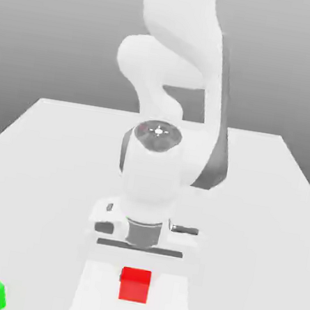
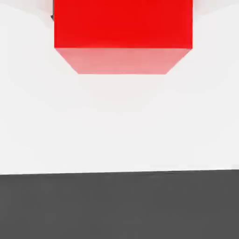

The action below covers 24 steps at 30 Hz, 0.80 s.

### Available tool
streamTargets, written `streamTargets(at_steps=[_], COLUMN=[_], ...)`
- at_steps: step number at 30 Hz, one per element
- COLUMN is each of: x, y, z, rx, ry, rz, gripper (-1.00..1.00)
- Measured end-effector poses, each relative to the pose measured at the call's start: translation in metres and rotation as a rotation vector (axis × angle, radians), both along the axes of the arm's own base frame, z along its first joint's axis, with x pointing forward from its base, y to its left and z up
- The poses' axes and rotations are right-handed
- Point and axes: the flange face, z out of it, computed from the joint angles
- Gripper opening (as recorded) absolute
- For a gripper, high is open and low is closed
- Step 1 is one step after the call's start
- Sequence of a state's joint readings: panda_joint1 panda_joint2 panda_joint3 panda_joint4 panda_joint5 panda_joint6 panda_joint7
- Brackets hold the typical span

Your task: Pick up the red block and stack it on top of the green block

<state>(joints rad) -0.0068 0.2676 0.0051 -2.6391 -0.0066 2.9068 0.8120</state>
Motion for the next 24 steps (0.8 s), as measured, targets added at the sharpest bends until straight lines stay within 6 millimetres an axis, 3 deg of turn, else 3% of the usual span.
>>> streamTargets(at_steps=[4,6,11,16,18,20,21,24], x=[0.000,0.010,0.049,0.067,0.069,0.069,0.068,0.068], y=[0.000,-0.017,-0.107,-0.217,-0.237,-0.242,-0.242,-0.242], z=[0.041,0.054,0.071,0.088,0.073,0.045,0.034,0.034], rx=[0.000,0.001,0.005,0.004,0.003,0.002,0.001,0.001], ry=[0.000,0.000,0.002,0.000,0.000,-0.001,-0.001,-0.001], rz=[0.000,-0.062,-0.351,-0.654,-0.704,-0.717,-0.720,-0.720], gripper=[-1.00,-1.00,-1.00,-1.00,-1.00,-1.00,1.00,1.00])
